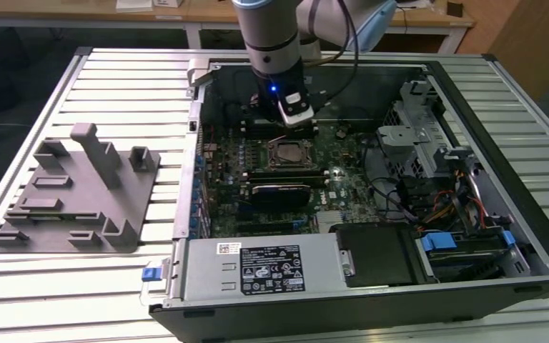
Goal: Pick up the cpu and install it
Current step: 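Install the first cpu locking lever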
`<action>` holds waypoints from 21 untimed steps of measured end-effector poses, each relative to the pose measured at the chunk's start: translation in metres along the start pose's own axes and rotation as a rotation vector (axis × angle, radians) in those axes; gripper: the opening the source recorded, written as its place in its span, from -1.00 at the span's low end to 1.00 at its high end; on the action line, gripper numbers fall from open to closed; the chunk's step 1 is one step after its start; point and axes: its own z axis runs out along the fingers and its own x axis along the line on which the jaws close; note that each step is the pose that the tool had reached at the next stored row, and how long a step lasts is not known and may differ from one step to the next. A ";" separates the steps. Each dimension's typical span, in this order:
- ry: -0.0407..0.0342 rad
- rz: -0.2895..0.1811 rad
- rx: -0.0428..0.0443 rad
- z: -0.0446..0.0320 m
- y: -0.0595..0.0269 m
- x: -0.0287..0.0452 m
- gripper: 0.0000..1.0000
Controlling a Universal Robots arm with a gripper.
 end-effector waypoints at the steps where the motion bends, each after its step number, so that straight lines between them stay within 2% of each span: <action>1: 0.0002 0.001 -0.0027 0.0004 -0.0001 0.0001 -0.79; 7: 0.0076 0.011 -0.0398 0.0031 -0.0006 0.0006 -0.79; 10: 0.0099 0.014 -0.0517 0.0047 -0.0008 0.0009 -0.79; 15: 0.0065 0.017 -0.0613 0.0081 -0.0016 0.0014 -0.79; 21: -0.0089 0.016 -0.0658 0.0115 -0.0026 0.0020 -0.79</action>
